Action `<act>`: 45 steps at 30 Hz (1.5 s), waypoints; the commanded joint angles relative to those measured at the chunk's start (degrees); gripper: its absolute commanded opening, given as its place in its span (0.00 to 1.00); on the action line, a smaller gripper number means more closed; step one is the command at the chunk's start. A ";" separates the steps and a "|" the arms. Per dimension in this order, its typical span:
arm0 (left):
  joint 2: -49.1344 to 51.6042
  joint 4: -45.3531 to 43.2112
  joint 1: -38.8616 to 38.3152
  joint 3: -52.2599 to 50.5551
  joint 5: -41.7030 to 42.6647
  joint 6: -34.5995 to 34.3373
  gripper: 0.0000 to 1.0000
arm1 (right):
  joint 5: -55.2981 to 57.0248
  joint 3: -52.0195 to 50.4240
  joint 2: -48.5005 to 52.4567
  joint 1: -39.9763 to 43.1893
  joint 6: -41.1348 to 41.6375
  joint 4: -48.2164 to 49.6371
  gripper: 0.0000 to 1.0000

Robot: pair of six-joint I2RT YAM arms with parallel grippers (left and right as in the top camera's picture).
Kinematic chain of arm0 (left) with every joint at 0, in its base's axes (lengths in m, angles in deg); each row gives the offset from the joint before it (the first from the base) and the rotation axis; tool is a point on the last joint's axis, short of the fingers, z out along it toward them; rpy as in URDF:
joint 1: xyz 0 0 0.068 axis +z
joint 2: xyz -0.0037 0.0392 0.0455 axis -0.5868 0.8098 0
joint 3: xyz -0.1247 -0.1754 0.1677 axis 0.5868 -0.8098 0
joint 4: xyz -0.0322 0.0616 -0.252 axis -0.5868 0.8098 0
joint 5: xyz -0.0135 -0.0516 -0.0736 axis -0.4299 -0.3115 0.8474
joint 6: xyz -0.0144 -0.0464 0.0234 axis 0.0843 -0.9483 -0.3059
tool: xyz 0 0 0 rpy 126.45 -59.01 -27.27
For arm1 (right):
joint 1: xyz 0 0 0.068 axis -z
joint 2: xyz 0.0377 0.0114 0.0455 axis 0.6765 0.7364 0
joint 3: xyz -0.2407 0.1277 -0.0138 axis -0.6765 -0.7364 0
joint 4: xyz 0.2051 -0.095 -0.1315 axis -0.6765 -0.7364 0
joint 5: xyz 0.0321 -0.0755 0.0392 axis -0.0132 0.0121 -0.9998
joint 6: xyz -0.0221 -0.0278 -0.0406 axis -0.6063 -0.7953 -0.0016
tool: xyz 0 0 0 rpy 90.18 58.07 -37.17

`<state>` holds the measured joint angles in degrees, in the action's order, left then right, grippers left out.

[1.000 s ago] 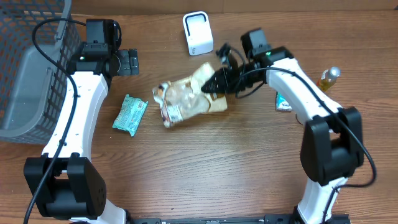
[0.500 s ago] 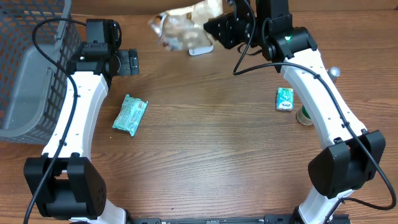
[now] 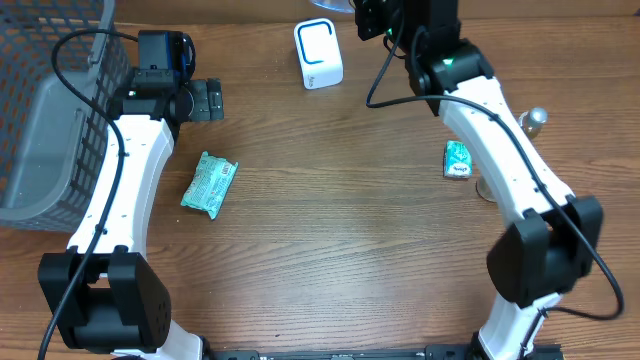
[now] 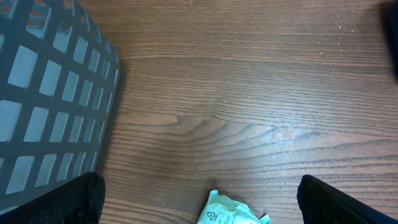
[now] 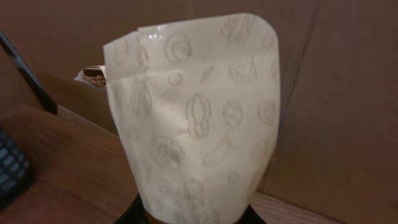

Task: Scan the item barcode
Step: 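Hold the PanTree bag in front of the white scanner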

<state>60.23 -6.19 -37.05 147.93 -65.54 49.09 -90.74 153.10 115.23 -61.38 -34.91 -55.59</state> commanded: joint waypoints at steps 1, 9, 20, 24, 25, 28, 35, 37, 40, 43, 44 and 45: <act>-1.05 -0.17 -0.26 1.16 -0.15 1.27 0.99 | 3.89 0.31 4.44 -0.46 -2.73 2.89 0.04; -1.05 -0.17 -0.26 1.16 -0.15 1.27 1.00 | 14.19 0.31 10.45 -2.12 -11.32 6.88 0.04; -1.05 -0.17 -0.26 1.16 -0.15 1.27 1.00 | 16.46 0.28 12.00 -5.62 -12.07 3.80 0.04; -1.03 -0.15 -0.26 1.16 -0.15 1.27 1.00 | 16.46 0.28 12.00 -6.64 -12.07 1.20 0.04; -1.05 -0.15 -0.26 1.16 -0.15 1.27 0.99 | 16.46 0.28 12.00 -6.84 -12.07 0.66 0.04; -1.05 -0.15 -0.26 1.16 -0.15 1.27 0.99 | 16.37 0.28 12.00 -7.39 -12.02 -1.27 0.04; -1.05 -0.15 -0.24 1.16 -0.15 1.27 1.00 | 14.80 0.31 12.00 -9.03 -12.04 -1.92 0.04; -1.05 -0.15 -0.26 1.16 -0.15 1.27 1.00 | 14.80 0.31 12.00 -9.44 -12.04 -0.85 0.04; -1.03 -0.17 -0.26 1.16 -0.15 1.27 1.00 | 14.80 0.31 12.00 -9.88 -12.04 0.68 0.04; -1.05 -0.15 -0.26 1.16 -0.15 1.27 1.00 | 14.78 0.31 12.00 -10.38 -12.02 0.79 0.04; -1.05 -0.17 -0.26 1.16 -0.15 1.27 1.00 | 14.75 0.31 12.00 -10.51 -12.00 0.31 0.04; -1.05 -0.17 -0.24 1.16 -0.15 1.27 1.00 | 14.75 0.31 12.00 -10.69 -12.00 -0.26 0.04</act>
<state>60.20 -6.16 -37.05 147.93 -65.52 49.09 -74.50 153.10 127.14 -71.13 -46.95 -55.24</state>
